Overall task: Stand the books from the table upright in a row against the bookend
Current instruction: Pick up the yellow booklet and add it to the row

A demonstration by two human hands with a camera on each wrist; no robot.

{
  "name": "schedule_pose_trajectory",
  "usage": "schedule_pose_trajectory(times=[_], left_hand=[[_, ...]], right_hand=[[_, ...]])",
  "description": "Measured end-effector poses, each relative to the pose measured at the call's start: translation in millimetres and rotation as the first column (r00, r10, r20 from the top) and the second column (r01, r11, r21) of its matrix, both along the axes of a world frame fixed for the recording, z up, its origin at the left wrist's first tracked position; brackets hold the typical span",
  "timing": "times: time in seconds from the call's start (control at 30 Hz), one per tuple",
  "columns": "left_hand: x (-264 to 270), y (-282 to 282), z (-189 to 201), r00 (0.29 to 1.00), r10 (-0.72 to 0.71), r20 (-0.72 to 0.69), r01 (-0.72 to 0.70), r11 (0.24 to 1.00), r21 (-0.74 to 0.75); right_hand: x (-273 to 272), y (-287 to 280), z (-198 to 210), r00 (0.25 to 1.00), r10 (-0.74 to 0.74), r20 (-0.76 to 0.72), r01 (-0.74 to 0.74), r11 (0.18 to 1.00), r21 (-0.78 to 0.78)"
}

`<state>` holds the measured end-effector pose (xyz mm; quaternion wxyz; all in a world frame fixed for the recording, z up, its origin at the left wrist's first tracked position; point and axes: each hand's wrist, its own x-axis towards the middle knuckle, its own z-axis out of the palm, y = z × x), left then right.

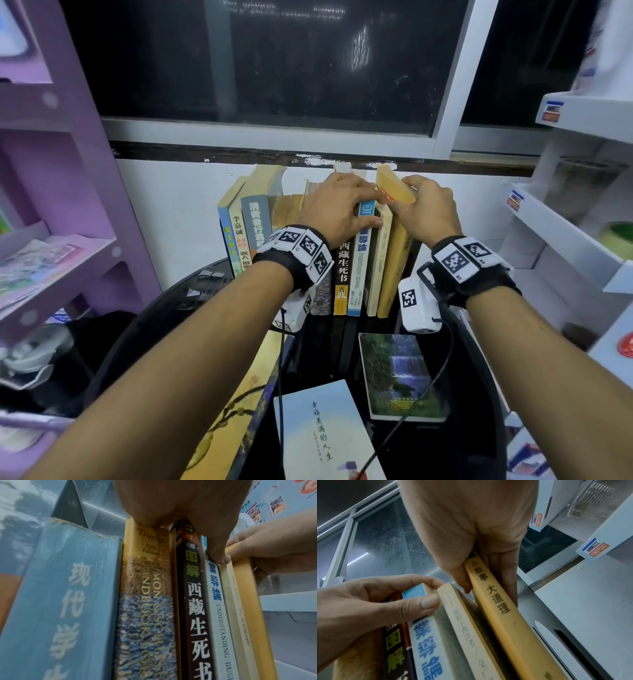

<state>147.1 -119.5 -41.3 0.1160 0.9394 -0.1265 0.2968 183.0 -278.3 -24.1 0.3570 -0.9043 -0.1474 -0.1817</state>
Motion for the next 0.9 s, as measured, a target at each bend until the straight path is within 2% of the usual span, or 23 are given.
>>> schedule_pose_trajectory(times=[0.53,0.73,0.9], left_hand=[[-1,2,1,0.998,0.043,-0.043,-0.044,0.999,-0.024],[0,4,-1,0.998,0.052,-0.021,-0.052,0.998,-0.018],[0,3,-2,0.999,0.052,-0.003,-0.052,0.998,-0.02]], right_hand=[[0,23,4,0.992,-0.009,-0.122,0.019,0.997,0.08],[-2,16,5,0.974,0.111,-0.196,-0.099,0.992,0.073],[-5,1,8,0.925,0.266,-0.272,-0.267,0.963,0.034]])
